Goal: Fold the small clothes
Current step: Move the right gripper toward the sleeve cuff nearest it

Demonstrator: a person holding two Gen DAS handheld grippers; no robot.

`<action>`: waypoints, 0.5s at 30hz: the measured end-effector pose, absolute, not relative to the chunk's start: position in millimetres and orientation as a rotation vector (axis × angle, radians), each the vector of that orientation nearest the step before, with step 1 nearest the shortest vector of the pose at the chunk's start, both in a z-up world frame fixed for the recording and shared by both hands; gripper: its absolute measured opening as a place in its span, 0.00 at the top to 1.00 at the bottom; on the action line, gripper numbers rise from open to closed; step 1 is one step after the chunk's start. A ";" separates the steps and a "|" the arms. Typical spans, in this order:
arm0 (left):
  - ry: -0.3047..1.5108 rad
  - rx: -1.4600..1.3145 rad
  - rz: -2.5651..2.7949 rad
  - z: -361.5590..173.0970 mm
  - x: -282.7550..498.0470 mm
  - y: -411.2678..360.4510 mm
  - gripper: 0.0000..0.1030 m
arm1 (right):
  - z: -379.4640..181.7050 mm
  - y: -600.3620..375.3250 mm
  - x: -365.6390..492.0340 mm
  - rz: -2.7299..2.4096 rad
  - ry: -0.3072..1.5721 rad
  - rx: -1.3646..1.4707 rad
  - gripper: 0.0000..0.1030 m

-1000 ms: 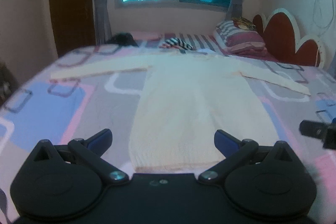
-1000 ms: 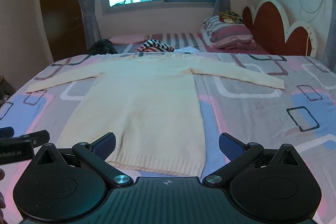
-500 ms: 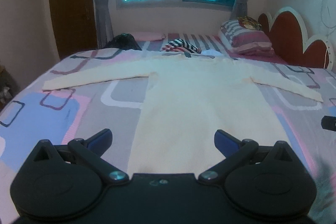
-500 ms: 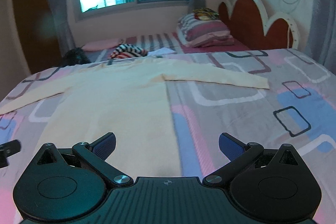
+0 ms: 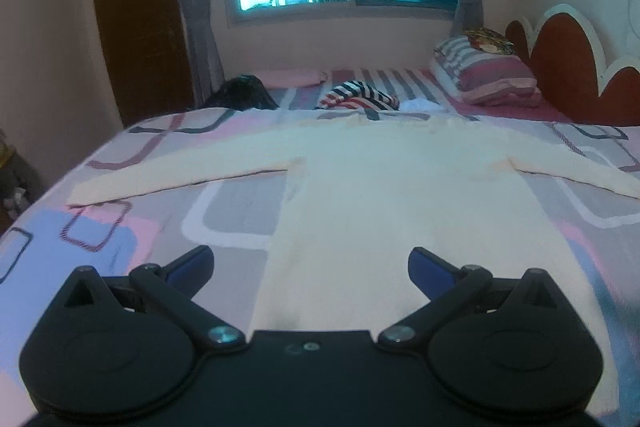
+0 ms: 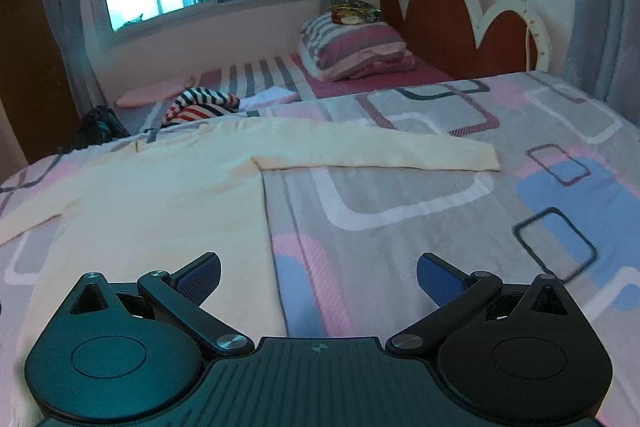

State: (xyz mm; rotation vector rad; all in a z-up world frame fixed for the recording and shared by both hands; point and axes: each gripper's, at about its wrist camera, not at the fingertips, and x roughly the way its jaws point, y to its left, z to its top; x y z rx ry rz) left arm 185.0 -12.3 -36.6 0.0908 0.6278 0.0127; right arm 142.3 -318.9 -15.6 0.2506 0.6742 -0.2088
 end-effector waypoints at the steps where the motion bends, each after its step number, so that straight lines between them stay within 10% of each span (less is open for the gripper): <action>1: 0.636 0.096 0.000 -38.0 191.1 -14.3 0.00 | -17.0 -323.1 145.1 -0.192 0.664 0.271 0.00; 12: 0.649 0.108 -0.032 -56.7 251.7 -37.9 0.00 | -39.1 -380.1 191.9 -0.316 0.595 0.296 0.00; 15: 0.647 0.058 -0.029 -62.0 264.6 -36.9 0.00 | -49.4 -403.5 204.7 -0.353 0.576 0.330 0.23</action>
